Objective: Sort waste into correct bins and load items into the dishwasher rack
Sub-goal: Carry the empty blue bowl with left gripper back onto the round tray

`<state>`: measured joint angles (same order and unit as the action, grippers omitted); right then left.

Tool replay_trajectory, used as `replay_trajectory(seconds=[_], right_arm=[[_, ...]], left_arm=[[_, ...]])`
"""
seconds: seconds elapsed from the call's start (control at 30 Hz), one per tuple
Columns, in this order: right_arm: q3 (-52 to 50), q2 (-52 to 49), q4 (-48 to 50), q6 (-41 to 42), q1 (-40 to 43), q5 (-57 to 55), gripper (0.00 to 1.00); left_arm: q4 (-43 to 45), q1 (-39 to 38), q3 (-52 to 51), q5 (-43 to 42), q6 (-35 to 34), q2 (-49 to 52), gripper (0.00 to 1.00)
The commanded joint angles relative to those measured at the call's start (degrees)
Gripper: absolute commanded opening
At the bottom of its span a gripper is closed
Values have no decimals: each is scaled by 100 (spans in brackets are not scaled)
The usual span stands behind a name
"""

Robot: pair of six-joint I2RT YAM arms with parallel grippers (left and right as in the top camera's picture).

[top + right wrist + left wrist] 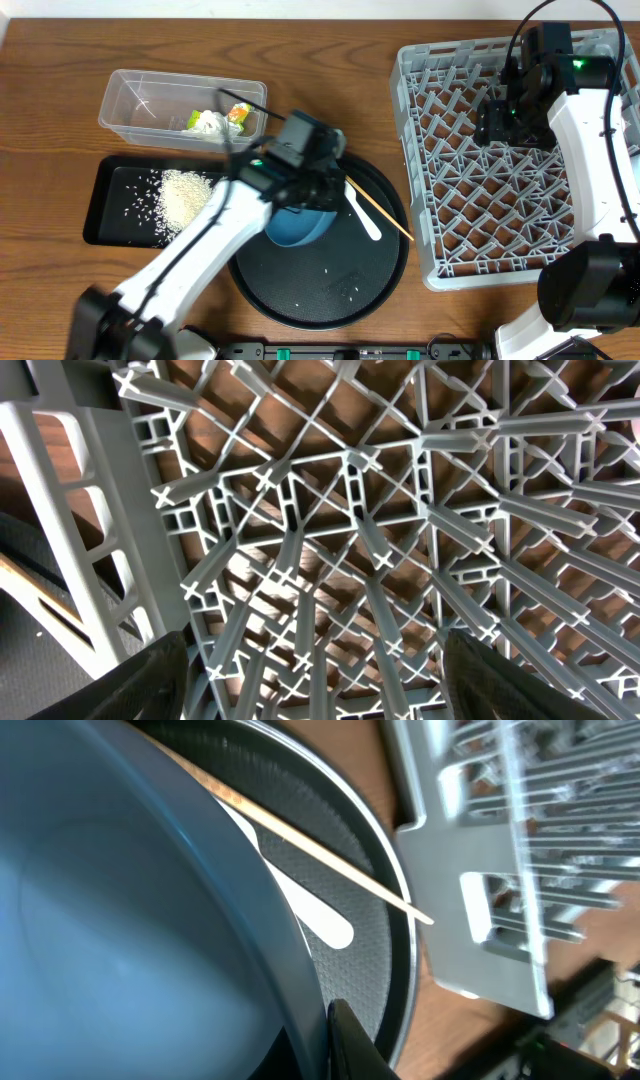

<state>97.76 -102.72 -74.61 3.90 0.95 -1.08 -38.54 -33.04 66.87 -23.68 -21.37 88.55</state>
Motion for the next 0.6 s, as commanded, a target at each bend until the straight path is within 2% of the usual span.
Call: replay_trajectory(seconds=[0.0,0.23,0.3,0.37,0.47,0.57], right_arm=[[-11,101,-2,13,66,-42,76],[-11,101,-2,9,66,-44,76],[-11,101,0,4,66,-44,77],[-11,101,4,-85,66,-42,77],[17,105,4,-173,63,-39,78],[199,105,-2,-522,48,315,79]], left_arm=[[151,-203,52,302,-278,339,6],[223,-293,52,522,-275,629,7],[223,-289,55,520,-275,625,22],[216,-286,55,518,-245,601,27],[105,-229,118,529,-118,479,51],[-214,-17,286,557,13,195,61]])
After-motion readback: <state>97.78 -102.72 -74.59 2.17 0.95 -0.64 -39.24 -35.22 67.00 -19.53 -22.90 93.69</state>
